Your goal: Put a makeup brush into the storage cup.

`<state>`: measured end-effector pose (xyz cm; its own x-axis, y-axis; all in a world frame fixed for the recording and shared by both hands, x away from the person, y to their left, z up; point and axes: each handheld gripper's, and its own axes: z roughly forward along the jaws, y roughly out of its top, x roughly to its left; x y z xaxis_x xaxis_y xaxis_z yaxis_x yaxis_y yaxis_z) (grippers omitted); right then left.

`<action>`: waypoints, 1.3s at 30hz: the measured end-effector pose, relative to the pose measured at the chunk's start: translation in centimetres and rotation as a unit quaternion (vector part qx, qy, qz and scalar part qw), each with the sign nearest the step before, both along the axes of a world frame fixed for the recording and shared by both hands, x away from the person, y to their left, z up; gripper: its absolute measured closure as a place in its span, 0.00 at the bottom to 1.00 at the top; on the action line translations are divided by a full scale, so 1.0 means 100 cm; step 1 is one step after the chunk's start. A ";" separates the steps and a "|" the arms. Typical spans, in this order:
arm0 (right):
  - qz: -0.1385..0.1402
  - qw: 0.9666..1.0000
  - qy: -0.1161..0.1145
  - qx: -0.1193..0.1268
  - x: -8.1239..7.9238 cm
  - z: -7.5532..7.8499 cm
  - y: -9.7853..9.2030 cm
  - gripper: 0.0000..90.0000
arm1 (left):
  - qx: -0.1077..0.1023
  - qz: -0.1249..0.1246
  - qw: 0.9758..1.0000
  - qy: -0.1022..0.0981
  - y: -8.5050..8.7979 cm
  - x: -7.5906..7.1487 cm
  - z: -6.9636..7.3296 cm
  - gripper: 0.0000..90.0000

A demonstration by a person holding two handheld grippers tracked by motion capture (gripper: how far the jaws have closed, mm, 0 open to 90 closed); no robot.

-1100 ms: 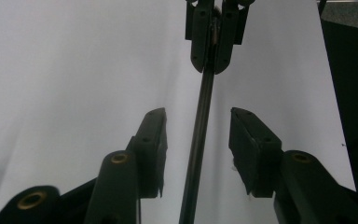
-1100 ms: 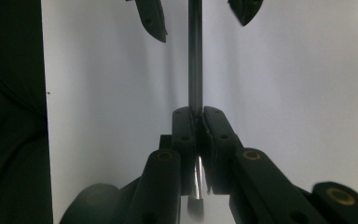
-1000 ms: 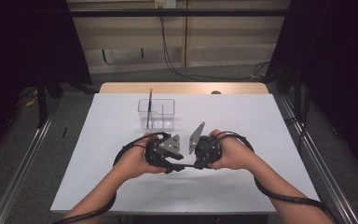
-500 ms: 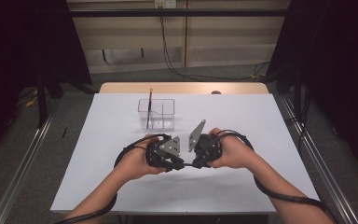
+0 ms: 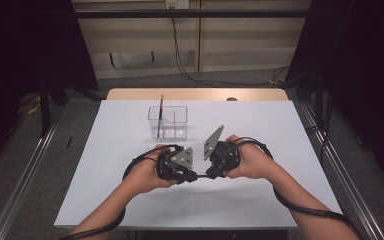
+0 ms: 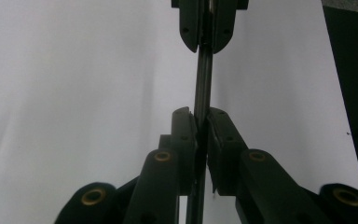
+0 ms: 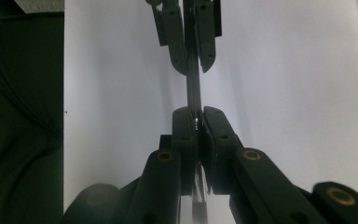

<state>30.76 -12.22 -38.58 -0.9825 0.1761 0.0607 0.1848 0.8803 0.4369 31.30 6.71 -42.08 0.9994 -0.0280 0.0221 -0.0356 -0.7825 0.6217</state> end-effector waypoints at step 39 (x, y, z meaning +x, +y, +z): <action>-0.068 0.989 -0.001 0.135 0.006 -0.013 -0.039 0.59 | -0.006 0.026 0.999 0.028 0.013 0.004 -0.001 0.94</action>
<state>31.36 -16.12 -39.83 -0.9512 0.2837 0.1217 0.2920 0.6989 0.6529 31.67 8.01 -42.18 0.9991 0.0246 -0.0347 0.0410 -0.7748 0.6309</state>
